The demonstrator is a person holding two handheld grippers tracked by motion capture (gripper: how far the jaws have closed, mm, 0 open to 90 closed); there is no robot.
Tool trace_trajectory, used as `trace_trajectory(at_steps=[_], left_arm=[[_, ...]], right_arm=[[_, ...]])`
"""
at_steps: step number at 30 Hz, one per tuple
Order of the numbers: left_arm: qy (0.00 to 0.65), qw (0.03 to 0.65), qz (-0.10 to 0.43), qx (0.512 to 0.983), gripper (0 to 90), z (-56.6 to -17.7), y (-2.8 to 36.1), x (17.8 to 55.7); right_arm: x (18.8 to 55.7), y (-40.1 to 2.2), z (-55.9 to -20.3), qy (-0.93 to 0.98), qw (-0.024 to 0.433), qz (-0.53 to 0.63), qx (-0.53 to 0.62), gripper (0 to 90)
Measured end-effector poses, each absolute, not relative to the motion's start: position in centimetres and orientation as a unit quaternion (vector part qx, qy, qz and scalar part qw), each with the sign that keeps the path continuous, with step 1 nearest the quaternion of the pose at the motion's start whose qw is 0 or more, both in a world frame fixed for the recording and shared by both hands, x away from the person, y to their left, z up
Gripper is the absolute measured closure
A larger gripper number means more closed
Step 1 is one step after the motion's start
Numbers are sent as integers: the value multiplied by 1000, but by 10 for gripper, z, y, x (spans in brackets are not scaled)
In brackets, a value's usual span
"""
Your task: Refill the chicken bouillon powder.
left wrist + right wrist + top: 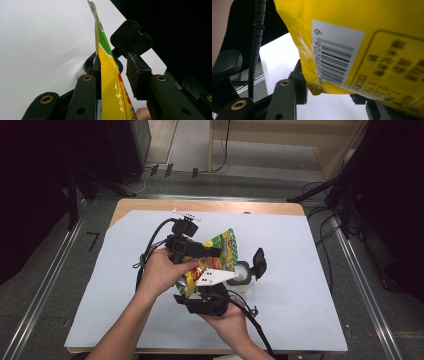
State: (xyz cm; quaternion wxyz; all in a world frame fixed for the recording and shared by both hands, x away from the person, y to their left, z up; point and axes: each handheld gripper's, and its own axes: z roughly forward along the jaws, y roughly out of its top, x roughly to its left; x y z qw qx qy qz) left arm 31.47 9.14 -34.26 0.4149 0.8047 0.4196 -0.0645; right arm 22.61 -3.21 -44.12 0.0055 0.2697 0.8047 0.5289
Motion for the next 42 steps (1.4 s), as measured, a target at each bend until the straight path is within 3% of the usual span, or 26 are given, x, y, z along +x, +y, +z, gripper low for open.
trace_trajectory(at_steps=[12,42], left_arm=[[423,416,-63,803,710,-344,91,317],[422,416,-67,803,703,-344,92,316]], right_arm=[[225,-30,-442,814,29,517,263,576],[225,-30,-442,815,33,517,260,589]])
